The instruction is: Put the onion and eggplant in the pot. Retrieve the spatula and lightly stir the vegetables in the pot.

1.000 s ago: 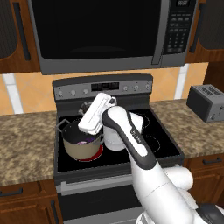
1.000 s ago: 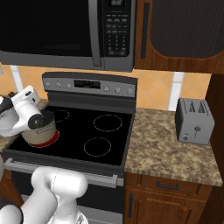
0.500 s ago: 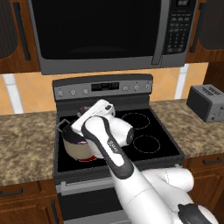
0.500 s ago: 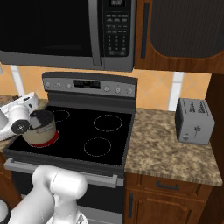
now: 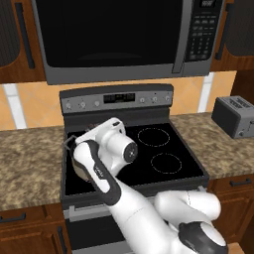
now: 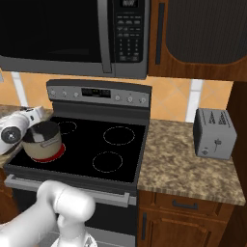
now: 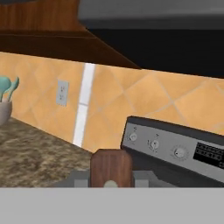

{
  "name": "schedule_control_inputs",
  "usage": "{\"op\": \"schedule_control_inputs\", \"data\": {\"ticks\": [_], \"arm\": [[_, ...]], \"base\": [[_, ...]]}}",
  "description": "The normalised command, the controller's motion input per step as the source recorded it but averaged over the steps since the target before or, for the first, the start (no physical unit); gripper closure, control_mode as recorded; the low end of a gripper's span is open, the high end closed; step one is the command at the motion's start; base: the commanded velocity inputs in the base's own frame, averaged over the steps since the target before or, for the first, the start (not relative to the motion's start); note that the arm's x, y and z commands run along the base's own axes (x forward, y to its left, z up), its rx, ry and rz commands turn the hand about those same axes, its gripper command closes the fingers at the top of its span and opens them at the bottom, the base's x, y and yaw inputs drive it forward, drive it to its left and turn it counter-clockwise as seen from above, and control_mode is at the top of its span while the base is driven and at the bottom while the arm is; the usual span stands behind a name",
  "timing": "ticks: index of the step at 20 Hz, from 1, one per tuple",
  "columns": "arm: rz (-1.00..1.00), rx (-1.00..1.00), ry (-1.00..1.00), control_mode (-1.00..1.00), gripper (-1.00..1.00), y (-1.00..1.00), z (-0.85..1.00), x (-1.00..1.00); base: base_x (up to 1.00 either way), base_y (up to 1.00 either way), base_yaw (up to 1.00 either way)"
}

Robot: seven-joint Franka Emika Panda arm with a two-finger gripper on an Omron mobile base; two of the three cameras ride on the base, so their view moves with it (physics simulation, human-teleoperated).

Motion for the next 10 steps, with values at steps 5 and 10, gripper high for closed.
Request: {"op": "schedule_control_inputs", "data": {"ticks": [5, 10], "arm": [[-0.01, 0.0, -0.01, -1.0, 1.0, 0.1, -0.41, 0.74], [0.07, 0.0, -0.22, -1.0, 1.0, 0.01, -0.68, 0.15]], "base": [[0.0, 0.0, 0.0], [0.0, 0.0, 0.0]]}}
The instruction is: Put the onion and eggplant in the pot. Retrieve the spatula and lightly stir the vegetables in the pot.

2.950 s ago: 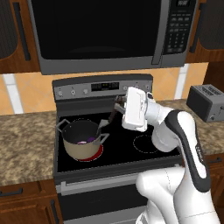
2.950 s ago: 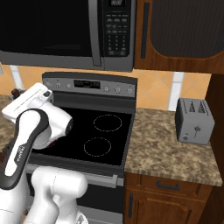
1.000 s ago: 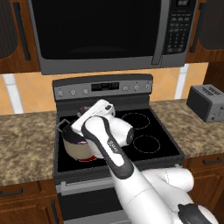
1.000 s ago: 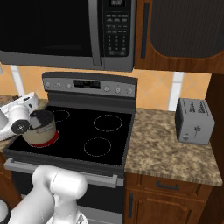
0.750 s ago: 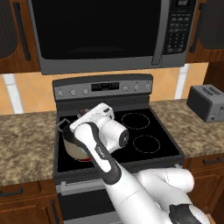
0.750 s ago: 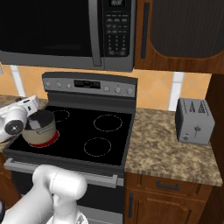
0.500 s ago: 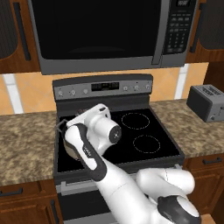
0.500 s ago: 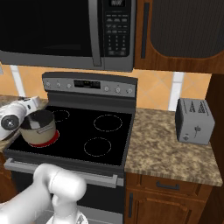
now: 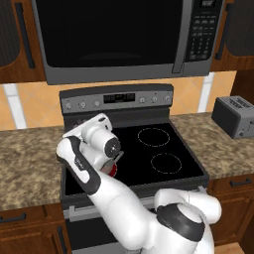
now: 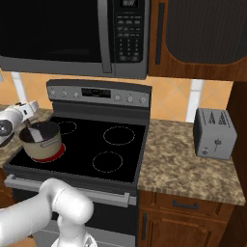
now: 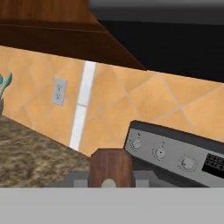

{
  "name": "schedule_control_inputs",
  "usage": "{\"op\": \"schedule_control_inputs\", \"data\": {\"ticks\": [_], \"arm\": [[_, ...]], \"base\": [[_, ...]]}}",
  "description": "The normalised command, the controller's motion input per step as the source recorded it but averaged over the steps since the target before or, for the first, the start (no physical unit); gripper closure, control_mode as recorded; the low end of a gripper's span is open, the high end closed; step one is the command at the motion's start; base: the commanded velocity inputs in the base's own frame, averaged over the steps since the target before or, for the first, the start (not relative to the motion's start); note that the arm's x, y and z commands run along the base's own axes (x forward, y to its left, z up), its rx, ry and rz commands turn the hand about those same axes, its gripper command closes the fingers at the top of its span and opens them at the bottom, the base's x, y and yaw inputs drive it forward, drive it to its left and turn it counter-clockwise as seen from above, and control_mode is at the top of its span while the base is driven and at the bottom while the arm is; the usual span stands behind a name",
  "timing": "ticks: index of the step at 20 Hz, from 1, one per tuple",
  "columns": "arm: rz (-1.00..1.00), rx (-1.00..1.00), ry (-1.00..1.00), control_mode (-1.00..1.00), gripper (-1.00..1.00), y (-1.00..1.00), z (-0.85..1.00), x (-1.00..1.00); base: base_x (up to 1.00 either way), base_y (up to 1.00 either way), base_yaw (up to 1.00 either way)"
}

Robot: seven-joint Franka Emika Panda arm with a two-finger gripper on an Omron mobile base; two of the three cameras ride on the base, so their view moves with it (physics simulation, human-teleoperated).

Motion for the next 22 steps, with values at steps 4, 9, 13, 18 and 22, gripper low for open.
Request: {"op": "schedule_control_inputs", "data": {"ticks": [4, 9, 13, 18, 22], "arm": [[0.17, 0.0, -0.42, -1.0, 1.0, 0.0, -0.26, 0.04], [0.08, 0.0, -0.21, -1.0, 1.0, -0.03, -0.15, 0.18], [-0.12, 0.02, 0.16, -1.0, 1.0, -0.33, -0.07, 0.2], [-0.11, 0.11, 0.18, -1.0, 1.0, -0.05, -0.02, 0.01], [-0.08, 0.08, 0.13, -1.0, 1.0, 0.1, -0.23, 0.18]], "base": [[0.0, 0.0, 0.0], [0.0, 0.0, 0.0], [0.0, 0.0, 0.0], [0.0, 0.0, 0.0], [0.0, 0.0, 0.0]]}}
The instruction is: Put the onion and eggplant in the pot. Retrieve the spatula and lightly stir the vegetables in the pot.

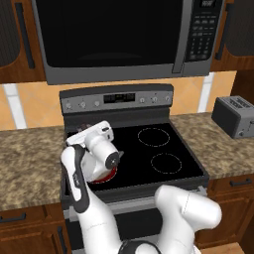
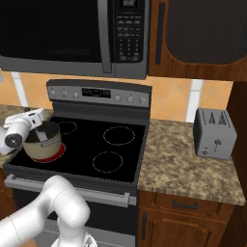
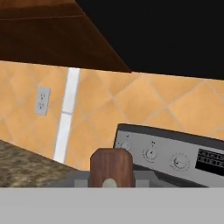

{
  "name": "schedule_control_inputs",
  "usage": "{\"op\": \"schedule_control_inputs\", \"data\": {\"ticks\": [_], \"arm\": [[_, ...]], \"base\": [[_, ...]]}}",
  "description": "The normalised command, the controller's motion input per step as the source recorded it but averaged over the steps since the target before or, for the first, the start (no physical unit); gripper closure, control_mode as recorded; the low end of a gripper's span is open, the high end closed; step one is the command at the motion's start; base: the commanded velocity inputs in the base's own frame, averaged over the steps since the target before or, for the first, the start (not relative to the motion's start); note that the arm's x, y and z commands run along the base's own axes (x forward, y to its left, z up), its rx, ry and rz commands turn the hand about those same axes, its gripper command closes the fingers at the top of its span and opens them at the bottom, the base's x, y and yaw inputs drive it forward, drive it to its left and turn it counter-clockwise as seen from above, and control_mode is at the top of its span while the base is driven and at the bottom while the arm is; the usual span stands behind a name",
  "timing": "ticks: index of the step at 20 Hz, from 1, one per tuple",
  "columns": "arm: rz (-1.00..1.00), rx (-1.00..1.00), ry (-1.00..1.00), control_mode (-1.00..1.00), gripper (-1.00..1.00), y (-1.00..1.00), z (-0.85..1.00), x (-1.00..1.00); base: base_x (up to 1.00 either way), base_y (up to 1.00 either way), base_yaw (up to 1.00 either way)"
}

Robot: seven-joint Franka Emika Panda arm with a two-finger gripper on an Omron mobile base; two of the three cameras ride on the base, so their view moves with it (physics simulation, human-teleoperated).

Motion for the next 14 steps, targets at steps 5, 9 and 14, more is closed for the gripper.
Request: {"op": "schedule_control_inputs", "data": {"ticks": [5, 9, 14], "arm": [[0.0, 0.04, 0.05, -1.0, 1.0, 0.11, -0.55, 0.54], [0.0, 0.01, -0.05, -1.0, 1.0, 0.04, 0.19, 0.0], [0.0, 0.01, -0.18, -1.0, 1.0, 0.0, 0.53, 0.0]], "base": [[0.0, 0.0, 0.0], [0.0, 0.0, 0.0], [0.0, 0.0, 0.0]]}}
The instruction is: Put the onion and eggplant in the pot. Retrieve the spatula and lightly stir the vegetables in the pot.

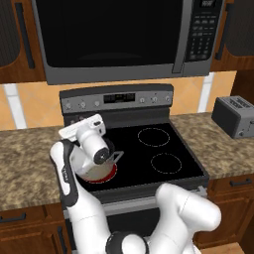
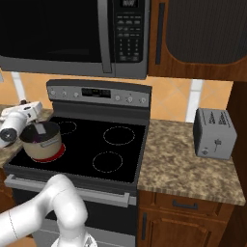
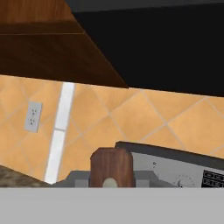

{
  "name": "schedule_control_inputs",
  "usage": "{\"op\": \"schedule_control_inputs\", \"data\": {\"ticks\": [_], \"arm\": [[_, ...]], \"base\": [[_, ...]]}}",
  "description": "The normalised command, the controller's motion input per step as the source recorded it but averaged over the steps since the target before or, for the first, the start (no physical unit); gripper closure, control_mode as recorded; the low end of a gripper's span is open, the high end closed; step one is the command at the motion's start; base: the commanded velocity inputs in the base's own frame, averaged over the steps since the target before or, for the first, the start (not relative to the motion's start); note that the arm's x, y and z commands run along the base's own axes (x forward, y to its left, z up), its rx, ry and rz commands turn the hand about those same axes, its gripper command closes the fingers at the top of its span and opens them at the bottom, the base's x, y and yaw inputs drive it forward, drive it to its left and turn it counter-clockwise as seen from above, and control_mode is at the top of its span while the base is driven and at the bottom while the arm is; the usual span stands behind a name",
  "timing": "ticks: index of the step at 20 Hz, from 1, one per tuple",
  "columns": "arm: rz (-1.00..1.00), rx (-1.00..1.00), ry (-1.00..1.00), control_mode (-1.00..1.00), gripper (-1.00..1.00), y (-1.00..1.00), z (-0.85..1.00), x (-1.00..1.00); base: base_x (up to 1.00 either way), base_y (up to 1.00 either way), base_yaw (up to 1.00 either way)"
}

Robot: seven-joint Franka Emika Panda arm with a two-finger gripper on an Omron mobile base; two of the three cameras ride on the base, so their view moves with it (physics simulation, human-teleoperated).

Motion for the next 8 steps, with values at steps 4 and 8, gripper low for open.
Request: {"op": "schedule_control_inputs", "data": {"ticks": [4, 8], "arm": [[0.0, 0.0, -0.02, -1.0, 1.0, -0.04, 0.13, -0.06], [0.0, 0.0, 0.02, -1.0, 1.0, -0.01, -0.16, -0.19]], "base": [[0.0, 0.0, 0.0], [0.0, 0.0, 0.0]]}}
